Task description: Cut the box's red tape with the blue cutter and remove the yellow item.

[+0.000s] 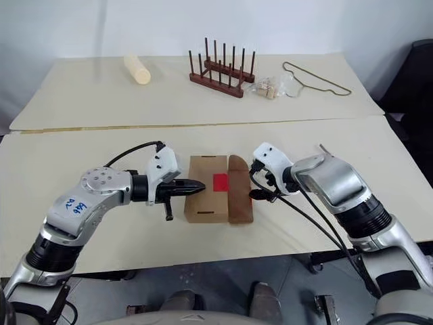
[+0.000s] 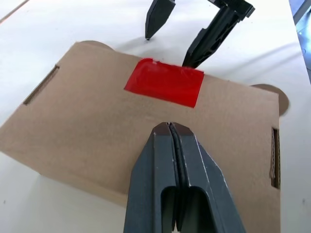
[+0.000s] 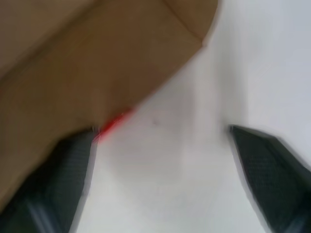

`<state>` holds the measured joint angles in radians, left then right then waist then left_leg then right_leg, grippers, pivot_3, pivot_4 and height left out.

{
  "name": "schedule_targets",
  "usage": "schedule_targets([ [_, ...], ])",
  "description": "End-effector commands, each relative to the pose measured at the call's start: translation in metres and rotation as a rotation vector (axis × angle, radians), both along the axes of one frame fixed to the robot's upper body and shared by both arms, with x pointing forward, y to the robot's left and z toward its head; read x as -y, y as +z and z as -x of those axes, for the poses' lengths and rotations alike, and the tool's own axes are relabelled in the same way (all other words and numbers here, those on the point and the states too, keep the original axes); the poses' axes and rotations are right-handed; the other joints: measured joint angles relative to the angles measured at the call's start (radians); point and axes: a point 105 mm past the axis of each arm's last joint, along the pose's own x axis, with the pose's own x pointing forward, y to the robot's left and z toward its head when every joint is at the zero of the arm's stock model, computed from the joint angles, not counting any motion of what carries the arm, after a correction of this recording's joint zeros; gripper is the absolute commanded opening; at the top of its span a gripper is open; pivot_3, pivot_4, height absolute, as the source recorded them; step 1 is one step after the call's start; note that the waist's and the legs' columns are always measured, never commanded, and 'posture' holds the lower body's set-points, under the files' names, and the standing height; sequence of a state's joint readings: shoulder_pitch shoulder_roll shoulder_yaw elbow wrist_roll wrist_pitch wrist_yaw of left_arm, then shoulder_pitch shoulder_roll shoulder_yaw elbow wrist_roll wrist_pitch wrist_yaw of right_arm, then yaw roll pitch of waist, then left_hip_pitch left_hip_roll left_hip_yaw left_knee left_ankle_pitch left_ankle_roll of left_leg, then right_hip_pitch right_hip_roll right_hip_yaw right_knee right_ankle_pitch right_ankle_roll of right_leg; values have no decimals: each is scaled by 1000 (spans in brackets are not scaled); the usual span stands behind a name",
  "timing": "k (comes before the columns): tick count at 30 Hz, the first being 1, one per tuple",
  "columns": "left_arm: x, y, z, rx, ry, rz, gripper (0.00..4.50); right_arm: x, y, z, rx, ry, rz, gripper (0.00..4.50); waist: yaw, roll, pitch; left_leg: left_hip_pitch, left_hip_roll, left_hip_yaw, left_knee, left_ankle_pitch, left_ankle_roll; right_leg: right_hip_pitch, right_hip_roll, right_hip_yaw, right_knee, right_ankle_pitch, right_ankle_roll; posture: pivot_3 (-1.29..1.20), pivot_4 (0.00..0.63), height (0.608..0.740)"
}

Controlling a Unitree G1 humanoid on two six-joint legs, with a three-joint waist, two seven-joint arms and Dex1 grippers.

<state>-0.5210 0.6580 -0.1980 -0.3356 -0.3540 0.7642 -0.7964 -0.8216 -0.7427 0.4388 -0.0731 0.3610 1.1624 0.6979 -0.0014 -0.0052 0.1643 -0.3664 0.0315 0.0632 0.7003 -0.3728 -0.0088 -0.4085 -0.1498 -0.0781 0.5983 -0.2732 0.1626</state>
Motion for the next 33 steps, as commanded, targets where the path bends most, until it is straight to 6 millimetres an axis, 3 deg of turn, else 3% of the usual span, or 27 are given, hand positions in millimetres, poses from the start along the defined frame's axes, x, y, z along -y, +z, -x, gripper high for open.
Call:
schedule_targets([
  [1, -5, -17, 1, -62, 36, -38, 0, 10, -11, -5, -3, -38, 42, 4463, 0, -1, 0, 0, 0, 0, 1, 0, 0, 0, 0, 0, 0, 0, 0, 0, 150, 740],
  [7, -7, -15, 1, -55, 47, -36, 0, 16, 15, 3, -89, -22, -170, 4463, 1, -2, -1, 0, 0, 0, 1, 0, 0, 0, 0, 0, 0, 0, -1, 0, 150, 740],
  [13, -9, -15, 1, -51, 42, -43, 0, 23, 35, 17, -377, -28, -526, 4463, 1, -1, 0, -2, 0, 0, -1, 0, 0, -1, 0, -1, -2, 0, -1, 0, 150, 740],
  [19, -6, -14, 0, -45, 34, -40, 0, 12, 24, 27, -571, 4, -678, 4463, 0, 0, 0, -1, 0, 0, -1, 0, 0, 0, 0, 0, -2, 0, 0, 0, 150, 740],
  [22, -5, -14, 1, -45, 30, -41, 0, 4, 3, 24, -640, -24, -691, 4463, 0, 0, 0, -1, 0, 0, -1, 0, 0, -1, 0, -1, -2, 1, 0, 0, 150, 740],
  [25, -6, -13, 1, -44, 33, -40, 0, -2, -8, 20, -666, -38, -698, 4463, -1, 0, 0, -1, 0, 0, 0, 0, 0, 0, 0, -1, -2, 1, 0, 0, 150, 740],
  [33, -7, -12, 4, -47, 46, -36, 0, -18, -13, 18, -685, 1, -714, 4463, -6, 0, 0, 1, 0, 0, 0, 1, -1, 0, 0, 0, 0, 1, 0, 0, 150, 740],
])
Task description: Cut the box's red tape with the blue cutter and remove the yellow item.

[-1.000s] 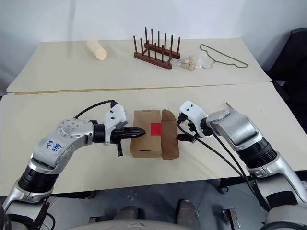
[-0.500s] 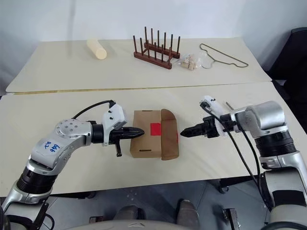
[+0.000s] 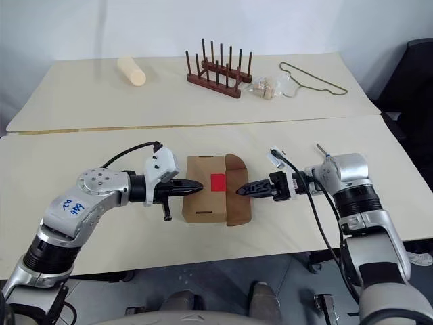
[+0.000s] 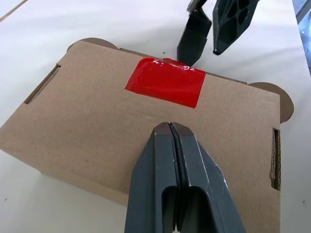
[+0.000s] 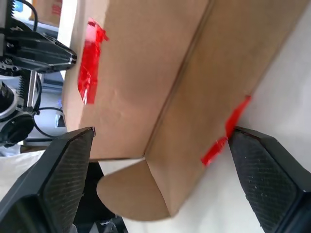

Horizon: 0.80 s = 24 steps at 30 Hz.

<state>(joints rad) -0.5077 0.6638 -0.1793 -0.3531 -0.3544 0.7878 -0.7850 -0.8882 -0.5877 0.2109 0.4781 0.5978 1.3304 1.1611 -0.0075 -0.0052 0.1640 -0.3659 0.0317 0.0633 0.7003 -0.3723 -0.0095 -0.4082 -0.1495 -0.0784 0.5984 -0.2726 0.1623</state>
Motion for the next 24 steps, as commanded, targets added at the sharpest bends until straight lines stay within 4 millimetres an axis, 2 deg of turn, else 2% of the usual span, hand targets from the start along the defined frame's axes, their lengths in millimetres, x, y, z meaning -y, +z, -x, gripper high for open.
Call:
schedule_targets([
  [1, -4, -12, 4, -43, 23, -34, 0, -1, -7, 2, -21, 6, 14, 4463, 0, 0, 0, 0, 0, 0, 0, 0, 0, 0, 0, 0, 0, 0, 0, 0, 150, 740],
  [5, -10, -14, 4, -46, 44, -43, 0, 3, -9, -3, -40, -29, 6, 4463, -3, 0, 0, 0, 0, 0, 0, 0, 0, 0, 0, 0, 0, 0, 0, 0, 150, 740],
  [12, -7, -13, 5, -44, 38, -37, 0, -20, -15, -1, -103, -4, -86, 4463, -20, 0, 0, 1, 0, 0, 0, 0, 0, 0, 0, 0, 1, 0, 0, 0, 150, 740],
  [15, -7, -14, 6, -44, 32, -42, 0, -23, -26, -6, -125, -34, -62, 3859, -21, 0, 0, 1, 0, 0, -1, 0, -1, 0, 0, 0, 1, 0, 0, 0, 150, 740],
  [18, -7, -13, 6, -41, 28, -46, 0, -25, -39, -9, -138, -44, 2, 2886, -21, 1, -1, 1, 0, 0, -1, 0, -1, 0, 0, 0, 1, 0, 0, 0, 150, 740],
  [21, -8, -12, 5, -35, 31, -47, 0, -26, -47, -9, -140, -36, 49, 2886, -25, 1, -1, 2, 0, 0, -1, 0, -1, 1, 0, 0, 1, 0, 0, 0, 150, 740],
  [24, -9, -12, 5, -33, 35, -49, 0, -28, -50, -10, -140, -25, 75, 2886, -27, 1, -1, 11, 0, 0, -3, 0, -1, 11, 0, 0, -1, 0, 0, 0, 150, 740],
])
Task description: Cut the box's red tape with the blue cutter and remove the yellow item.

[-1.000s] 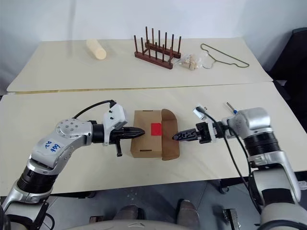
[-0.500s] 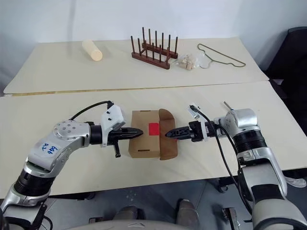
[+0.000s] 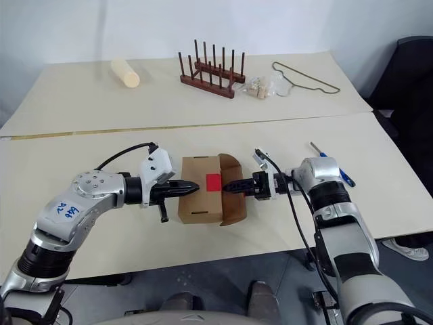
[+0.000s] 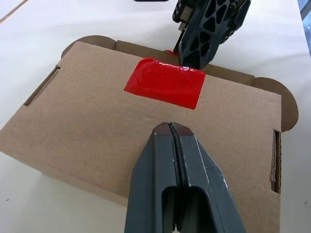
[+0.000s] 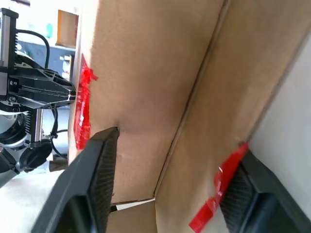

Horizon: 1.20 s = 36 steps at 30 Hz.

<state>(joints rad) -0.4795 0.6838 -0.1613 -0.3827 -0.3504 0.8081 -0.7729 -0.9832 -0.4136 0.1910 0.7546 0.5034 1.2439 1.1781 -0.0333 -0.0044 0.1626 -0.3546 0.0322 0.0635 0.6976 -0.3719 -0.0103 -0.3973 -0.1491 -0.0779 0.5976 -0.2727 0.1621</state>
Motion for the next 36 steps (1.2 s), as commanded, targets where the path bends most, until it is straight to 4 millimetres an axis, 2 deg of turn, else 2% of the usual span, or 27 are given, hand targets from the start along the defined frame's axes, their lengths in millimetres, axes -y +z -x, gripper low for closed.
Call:
schedule_targets([
  [1, -2, -9, 2, -31, 5, -30, 0, 5, -34, 6, -64, -3, 148, 2886, -1, 0, 0, 2, 0, 0, 0, 0, 0, 3, 0, 0, -1, 0, 0, 0, 150, 740],
  [6, -4, -10, 2, -29, 20, -24, 0, 5, -43, 11, -81, 52, 205, 2886, -3, 2, -3, 3, 1, 0, 0, 0, 0, 3, 0, 0, 0, 0, 0, 0, 150, 740],
  [11, -4, -10, 3, -29, 24, -21, 0, 9, -48, 14, -92, 75, 232, 1335, 0, 4, -4, 3, 0, 0, -2, -1, -1, 3, 0, 0, -1, 0, 0, 0, 150, 740],
  [15, -4, -10, 3, -28, 28, -17, 0, 7, -46, 13, -109, 59, 214, 106, 0, -6, -14, 4, 1, -1, -3, -1, -1, 4, 0, 0, -2, 0, -1, 0, 150, 740],
  [20, -4, -10, 2, -24, 30, -12, 0, 9, -40, 12, -130, 40, 196, 48, 6, -15, -21, 3, 1, -3, 0, -1, -1, 6, 0, -1, -3, 0, -2, 0, 150, 740],
  [26, 2, -9, -2, -6, 26, 12, 0, 26, -23, 4, -113, -8, 237, 48, 13, -9, -19, 2, 0, -4, -1, -2, -1, 5, 0, -2, -4, 0, -2, 0, 150, 740],
  [29, 16, -10, -6, 6, 3, 50, 0, 43, -3, -6, -91, -84, 284, 48, 29, -3, -15, 0, -1, -4, 0, -3, 1, 4, -1, -2, -5, 0, -2, 0, 150, 740],
  [33, 40, -12, -9, 12, -48, 94, 0, 68, 24, -8, -64, -131, 336, 48, 55, 7, -8, -4, -1, -4, 0, -3, 1, 2, -1, -2, -6, 1, -2, 0, 150, 740],
  [36, 62, -11, -14, 29, -89, 128, 0, 86, 43, -7, -44, -169, 378, 48, 57, 11, -6, -6, -2, -3, 0, -3, 2, -1, 0, -2, -7, 1, -1, 0, 150, 740],
])
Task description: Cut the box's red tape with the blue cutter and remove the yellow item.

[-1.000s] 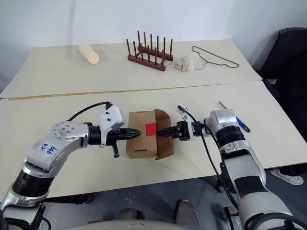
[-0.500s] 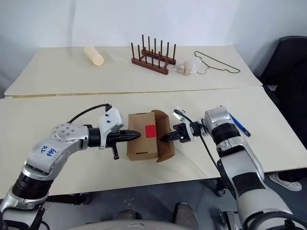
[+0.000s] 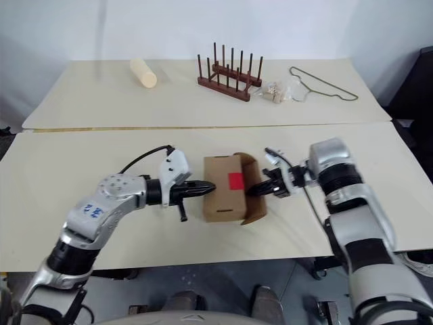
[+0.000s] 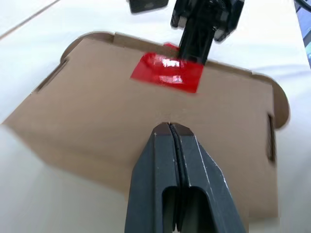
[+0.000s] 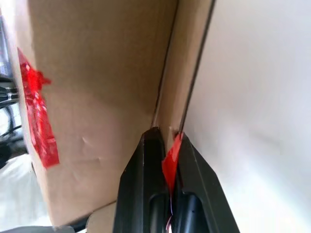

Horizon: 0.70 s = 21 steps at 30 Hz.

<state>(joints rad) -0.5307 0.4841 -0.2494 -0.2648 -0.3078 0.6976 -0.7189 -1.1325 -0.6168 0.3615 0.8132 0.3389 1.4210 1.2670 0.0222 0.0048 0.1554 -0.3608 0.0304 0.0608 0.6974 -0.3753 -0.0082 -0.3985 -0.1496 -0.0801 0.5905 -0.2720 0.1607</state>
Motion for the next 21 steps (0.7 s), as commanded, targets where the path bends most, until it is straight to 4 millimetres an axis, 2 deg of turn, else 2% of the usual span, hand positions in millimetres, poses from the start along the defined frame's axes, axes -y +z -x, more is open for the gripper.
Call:
schedule_targets([
  [1, 23, -5, -7, 17, -36, 14, 0, 23, 32, -1, 55, -43, 80, 48, -1, 3, 2, 0, 0, 0, 0, 0, 0, 0, 0, -1, 0, 0, 0, 0, 150, 740],
  [5, 55, -1, -12, 50, -94, 65, 0, 43, 59, 6, 94, -63, 148, 48, -2, 5, 4, -11, 0, 2, 1, 0, 0, -12, 0, 0, 0, 1, 2, 0, 150, 740],
  [8, 73, 1, -15, 76, -121, 90, 0, 53, 74, 11, 116, -63, 187, 48, -2, 7, 5, -11, 0, 3, 1, 0, 0, -13, 0, -1, -1, 1, 2, 0, 150, 740],
  [12, 108, 9, -16, 109, -172, 155, 0, 61, 105, 21, 168, -50, 269, 48, 1, 8, 7, -12, 0, 4, 1, 0, 0, -14, 0, 0, -1, 2, 3, 0, 150, 740],
  [16, 118, 12, -16, 112, -166, 198, 0, 56, 117, 26, 176, -8, 295, 48, 1, 8, 7, -13, 0, 4, 1, 0, 1, -14, 0, 0, -2, 2, 3, 0, 150, 740],
  [21, 120, 7, -11, 92, -154, 206, 0, 48, 119, 37, 158, 69, 360, 48, 2, 8, 7, -14, 0, 4, 1, 0, 1, -16, 0, 0, -2, 2, 3, 0, 150, 740],
])
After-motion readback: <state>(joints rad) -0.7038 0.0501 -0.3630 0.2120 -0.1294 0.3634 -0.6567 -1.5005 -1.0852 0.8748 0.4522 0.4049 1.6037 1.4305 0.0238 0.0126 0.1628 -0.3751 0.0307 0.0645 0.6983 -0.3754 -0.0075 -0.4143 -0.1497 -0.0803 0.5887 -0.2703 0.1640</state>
